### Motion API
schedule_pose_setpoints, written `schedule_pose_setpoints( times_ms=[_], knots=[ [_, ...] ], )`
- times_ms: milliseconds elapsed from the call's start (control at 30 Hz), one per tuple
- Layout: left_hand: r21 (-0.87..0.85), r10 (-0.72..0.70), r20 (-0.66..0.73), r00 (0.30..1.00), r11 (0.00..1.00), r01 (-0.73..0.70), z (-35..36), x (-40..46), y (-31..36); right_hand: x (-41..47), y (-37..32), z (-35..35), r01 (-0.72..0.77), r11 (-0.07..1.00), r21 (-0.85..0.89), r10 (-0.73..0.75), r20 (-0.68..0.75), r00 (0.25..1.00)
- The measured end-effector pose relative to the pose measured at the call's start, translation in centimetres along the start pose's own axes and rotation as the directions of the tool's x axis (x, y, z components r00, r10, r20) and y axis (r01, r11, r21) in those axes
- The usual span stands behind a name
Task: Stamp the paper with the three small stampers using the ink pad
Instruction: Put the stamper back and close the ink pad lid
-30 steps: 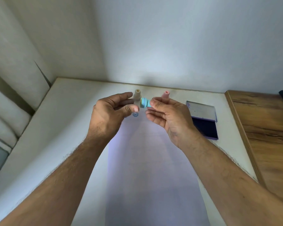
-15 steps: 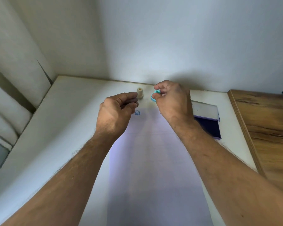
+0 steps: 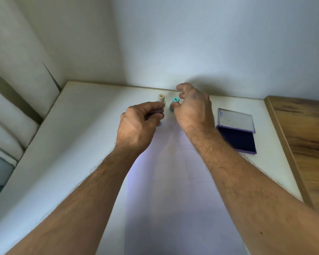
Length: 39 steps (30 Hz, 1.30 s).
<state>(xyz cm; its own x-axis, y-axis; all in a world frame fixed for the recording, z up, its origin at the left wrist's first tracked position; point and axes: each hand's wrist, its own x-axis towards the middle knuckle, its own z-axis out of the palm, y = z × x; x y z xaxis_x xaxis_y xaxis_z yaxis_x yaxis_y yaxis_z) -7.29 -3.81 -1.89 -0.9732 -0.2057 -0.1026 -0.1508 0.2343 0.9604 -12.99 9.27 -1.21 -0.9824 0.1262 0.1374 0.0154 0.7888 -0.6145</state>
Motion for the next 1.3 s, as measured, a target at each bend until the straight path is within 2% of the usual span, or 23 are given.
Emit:
schedule_pose_setpoints(
  times_ms=[200,300,467,633,733,867,967,1100,1300],
  knots=[
    [0.007,-0.004,-0.010,1.000,1.000,0.004,1.6,-1.0,1.3,-1.6,1.3,-3.4,-0.013,0.998,0.067,0.024,-0.154,0.988],
    [0.033,0.011,0.041,0.999,0.999,-0.012,3.7,-2.1,2.1,-2.5,2.9,-5.4,-0.029,0.999,0.015,0.030,-0.134,0.991],
    [0.233,0.081,0.166,0.983,0.965,-0.119,6.3,-3.8,2.6,-2.7,6.7,-8.0,-0.087,0.990,-0.109,0.071,-0.146,0.987],
    [0.466,0.184,0.188,0.965,0.848,-0.253,8.4,-4.9,3.5,-0.8,10.8,-9.1,-0.125,0.965,-0.230,0.105,-0.098,0.990],
    [0.594,0.183,0.241,0.953,0.749,-0.294,9.6,-5.1,3.4,0.4,12.1,-9.1,-0.073,0.962,-0.264,0.073,-0.013,0.997],
    [0.687,0.210,0.296,0.932,0.631,-0.360,11.0,-5.1,2.7,1.1,12.7,-8.3,0.039,0.919,-0.392,0.003,0.106,0.994],
    [0.725,0.258,0.312,0.914,0.557,-0.405,11.7,-5.2,2.2,1.6,13.0,-8.1,0.054,0.908,-0.416,-0.011,0.104,0.995],
    [0.759,0.351,0.285,0.892,0.486,-0.434,12.4,-5.6,1.5,2.1,13.2,-8.2,0.035,0.930,-0.365,-0.009,0.073,0.997],
    [0.748,0.388,0.283,0.877,0.484,-0.455,12.9,-5.4,1.0,2.0,13.1,-7.9,0.006,0.948,-0.317,-0.003,0.010,1.000]
  ],
)
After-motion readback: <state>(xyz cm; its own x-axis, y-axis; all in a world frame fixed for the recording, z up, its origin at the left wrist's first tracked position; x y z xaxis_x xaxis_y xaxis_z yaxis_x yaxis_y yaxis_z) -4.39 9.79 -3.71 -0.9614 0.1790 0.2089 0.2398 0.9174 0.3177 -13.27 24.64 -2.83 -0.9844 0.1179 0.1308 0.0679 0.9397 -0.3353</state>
